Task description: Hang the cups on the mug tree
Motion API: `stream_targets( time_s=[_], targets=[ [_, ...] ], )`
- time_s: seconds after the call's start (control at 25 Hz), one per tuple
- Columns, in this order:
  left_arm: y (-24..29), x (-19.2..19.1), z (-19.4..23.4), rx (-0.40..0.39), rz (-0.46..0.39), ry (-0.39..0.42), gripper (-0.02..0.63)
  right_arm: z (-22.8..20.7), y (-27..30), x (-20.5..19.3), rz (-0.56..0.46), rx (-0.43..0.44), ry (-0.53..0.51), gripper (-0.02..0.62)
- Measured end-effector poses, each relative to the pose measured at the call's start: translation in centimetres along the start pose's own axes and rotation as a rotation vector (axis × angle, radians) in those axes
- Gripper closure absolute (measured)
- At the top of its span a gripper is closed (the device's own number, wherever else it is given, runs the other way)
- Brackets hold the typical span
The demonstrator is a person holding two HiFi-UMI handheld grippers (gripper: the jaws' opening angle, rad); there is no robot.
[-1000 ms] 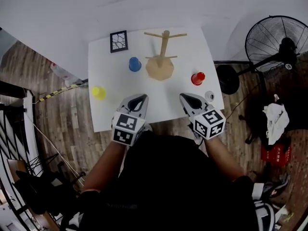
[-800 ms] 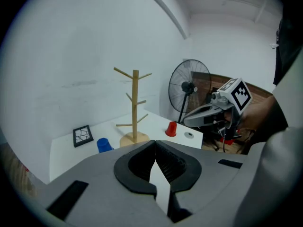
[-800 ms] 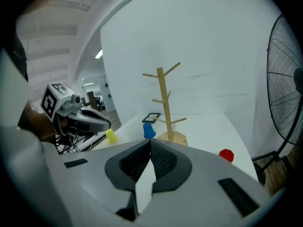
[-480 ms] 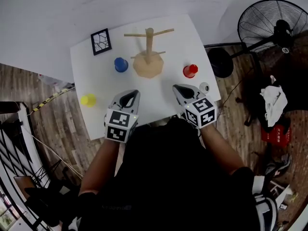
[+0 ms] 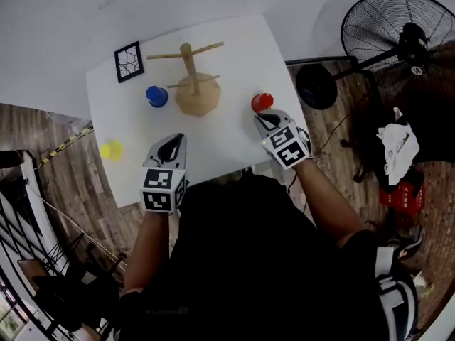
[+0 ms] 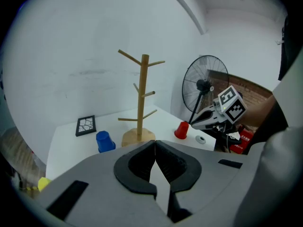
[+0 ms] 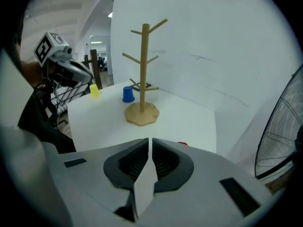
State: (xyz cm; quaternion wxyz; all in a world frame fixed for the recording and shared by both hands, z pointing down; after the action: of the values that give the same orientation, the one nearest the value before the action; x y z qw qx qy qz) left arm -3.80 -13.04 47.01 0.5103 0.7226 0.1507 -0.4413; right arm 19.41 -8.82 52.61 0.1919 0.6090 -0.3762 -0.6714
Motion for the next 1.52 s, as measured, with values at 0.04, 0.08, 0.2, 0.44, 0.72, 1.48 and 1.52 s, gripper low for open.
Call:
stream_targets(
  time_s=[0.04,0.08,0.2,0.44,0.72,1.48,1.52],
  targets=[
    [0.0,-0.1,-0.3,0.003,0.006,0.000,0.591,-1.0,0.2,-0.4,0.013,-0.022,-0.018,0.588],
    [0.0,-0.1,-0.6,0.004,0.013,-0.002,0.591,-1.9,0.3,-0.6,0.019,-0.041,-0.024,0.588],
    [0.1,-0.1,-0.8,0.015,0.029,-0.005,0.591,-4.2,0.7,-0.6,0.004,-0.073,0.005,0.586],
    [0.0,0.2,-0.3,0.046,0.029,-0.059,0.591,-5.7,1.8,-0.5,0.010,-0.063,0.012,0.532],
    [0.0,0.6,-0.3,0.072,0.043,-0.062,0.591,-7.2,3.8,-0.9,0.049,-0.078,0.044,0.389],
    [0.1,0.0,0.7,0.087,0.057,-0.090,0.591,-7.1,4.8,-1.1,0.126,-0.042,0.108,0.373],
    [0.1,0.0,0.8,0.085,0.056,-0.088,0.591,-6.9,4.5,-0.7,0.117,-0.036,0.106,0.373]
  ],
)
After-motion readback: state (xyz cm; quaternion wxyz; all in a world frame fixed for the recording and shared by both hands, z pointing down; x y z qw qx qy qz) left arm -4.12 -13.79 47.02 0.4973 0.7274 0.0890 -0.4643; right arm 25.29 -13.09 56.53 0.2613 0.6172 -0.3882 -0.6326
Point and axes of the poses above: the fingertips, and each gripper's own axes: y forward along the fingers, z to its left, x out of its top, the point moved 4 cm from there along -y, backward along the fingers, and after that the axes turned 13 degrees about y, right-handed, at the moved point
